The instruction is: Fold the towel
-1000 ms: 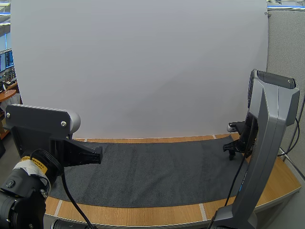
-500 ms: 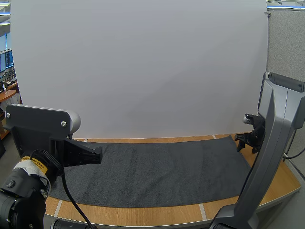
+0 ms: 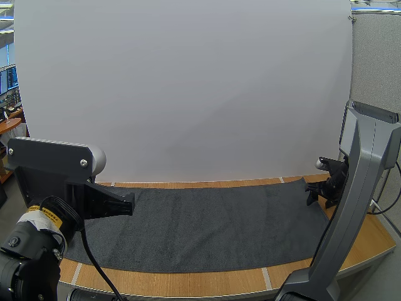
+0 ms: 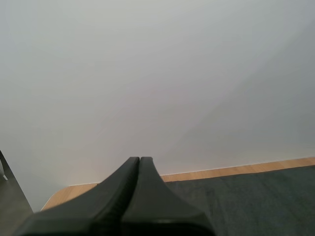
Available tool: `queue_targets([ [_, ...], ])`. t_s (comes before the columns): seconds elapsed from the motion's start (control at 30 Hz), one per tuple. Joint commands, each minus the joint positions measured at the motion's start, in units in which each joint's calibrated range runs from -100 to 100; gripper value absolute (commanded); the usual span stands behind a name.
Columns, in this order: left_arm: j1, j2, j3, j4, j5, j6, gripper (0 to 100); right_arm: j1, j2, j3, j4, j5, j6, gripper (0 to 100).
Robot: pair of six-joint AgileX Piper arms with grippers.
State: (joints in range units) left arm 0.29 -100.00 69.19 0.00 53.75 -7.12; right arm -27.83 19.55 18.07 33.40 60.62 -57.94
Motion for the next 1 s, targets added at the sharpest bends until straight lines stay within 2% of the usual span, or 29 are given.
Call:
queue_targets([
  [0.0, 0.13, 0.00, -0.49, -0.61, -0.58, 0.08, 0, -0.15, 0.91, 0.37, 3.42, 8.36, -1.27, 100],
  [0.07, 0.13, 0.00, -0.49, -0.61, -0.58, 0.08, 0, -0.15, 0.91, 0.37, 4.49, 10.93, -1.36, 100],
  [0.1, 0.13, 0.00, -0.49, -0.61, -0.58, 0.08, 0, -0.15, 0.91, 0.37, 4.59, 11.80, -1.36, 97],
  [0.23, 0.13, 0.00, -0.49, -0.61, -0.58, 0.08, 0, -0.15, 0.91, 0.37, 6.00, 16.46, -1.36, 61],
  [0.4, 0.13, 0.00, -0.49, -0.61, -0.58, 0.08, 0, -0.15, 0.91, 0.37, 7.54, 19.81, -2.54, 33],
  [0.47, 0.13, 0.00, -0.49, -0.61, -0.58, 0.08, 0, -0.15, 0.91, 0.37, 7.54, 19.96, -2.87, 8],
  [0.5, 0.13, 0.00, -0.49, -0.61, -0.58, 0.08, 0, -0.15, 0.91, 0.37, 7.54, 19.96, -3.13, 0],
  [0.73, 0.13, 0.00, -0.49, -0.61, -0.58, 0.08, 0, -0.15, 0.79, -0.25, 8.07, 21.33, -3.55, 0],
  [0.97, 0.13, 0.00, -0.49, -0.61, -0.58, 0.08, 0, 0.05, -3.47, -2.79, 10.55, 32.55, -3.91, 0],
])
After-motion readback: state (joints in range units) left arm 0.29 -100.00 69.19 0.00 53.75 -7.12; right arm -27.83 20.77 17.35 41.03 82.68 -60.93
